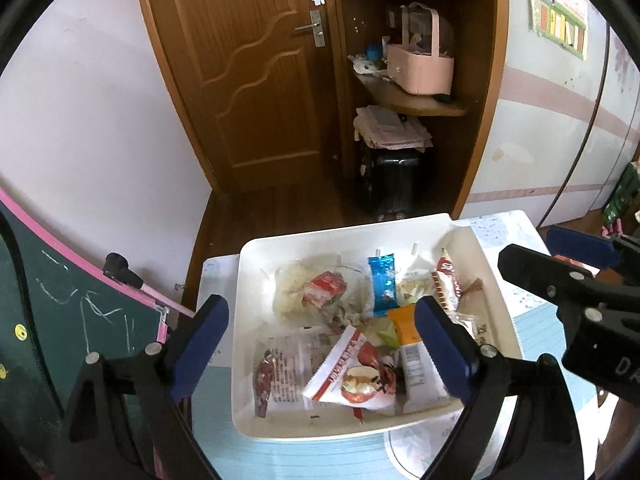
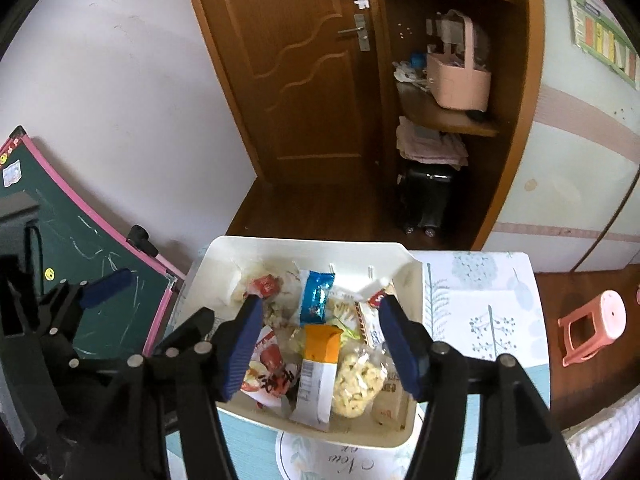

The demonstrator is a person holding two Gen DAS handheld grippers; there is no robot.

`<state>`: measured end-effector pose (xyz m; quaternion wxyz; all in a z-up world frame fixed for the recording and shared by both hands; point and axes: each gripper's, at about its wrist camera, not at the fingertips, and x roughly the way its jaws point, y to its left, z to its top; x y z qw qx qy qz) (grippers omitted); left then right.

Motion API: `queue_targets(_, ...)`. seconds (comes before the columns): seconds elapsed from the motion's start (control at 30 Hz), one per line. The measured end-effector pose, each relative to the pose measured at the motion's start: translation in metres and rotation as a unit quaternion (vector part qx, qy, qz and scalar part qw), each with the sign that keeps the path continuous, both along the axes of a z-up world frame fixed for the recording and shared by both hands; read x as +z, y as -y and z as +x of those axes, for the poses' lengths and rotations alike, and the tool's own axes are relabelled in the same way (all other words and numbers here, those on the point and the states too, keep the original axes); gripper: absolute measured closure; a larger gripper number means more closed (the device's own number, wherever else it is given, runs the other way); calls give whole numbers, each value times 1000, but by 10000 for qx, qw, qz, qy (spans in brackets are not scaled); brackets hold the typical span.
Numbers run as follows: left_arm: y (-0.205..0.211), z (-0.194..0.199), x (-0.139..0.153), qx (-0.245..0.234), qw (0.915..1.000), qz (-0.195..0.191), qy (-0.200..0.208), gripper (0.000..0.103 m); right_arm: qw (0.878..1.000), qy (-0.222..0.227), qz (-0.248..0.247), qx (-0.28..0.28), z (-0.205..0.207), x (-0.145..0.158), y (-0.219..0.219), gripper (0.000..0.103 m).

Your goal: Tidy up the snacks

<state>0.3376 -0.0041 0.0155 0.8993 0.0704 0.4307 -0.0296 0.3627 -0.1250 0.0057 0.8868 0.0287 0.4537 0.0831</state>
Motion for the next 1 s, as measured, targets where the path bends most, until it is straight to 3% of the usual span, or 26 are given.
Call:
queue_targets(0.23,1,-38,24,24,9998,-116,162,9,9998,125,85,-143,-24,20,10,42)
queue_targets(0.5,3,-108,41,61,9989,-419,225,9,9996,248,158,-47,-89,33,13,41)
queue_targets(0.73,2,-173,33,235,9985,-458,207,9,9988,481,89,57,-159,37,15,40)
queue_targets(1.0,1,-256,11,397,9985,-329,204,9,9985,514,-129,115,-238,21,16,39)
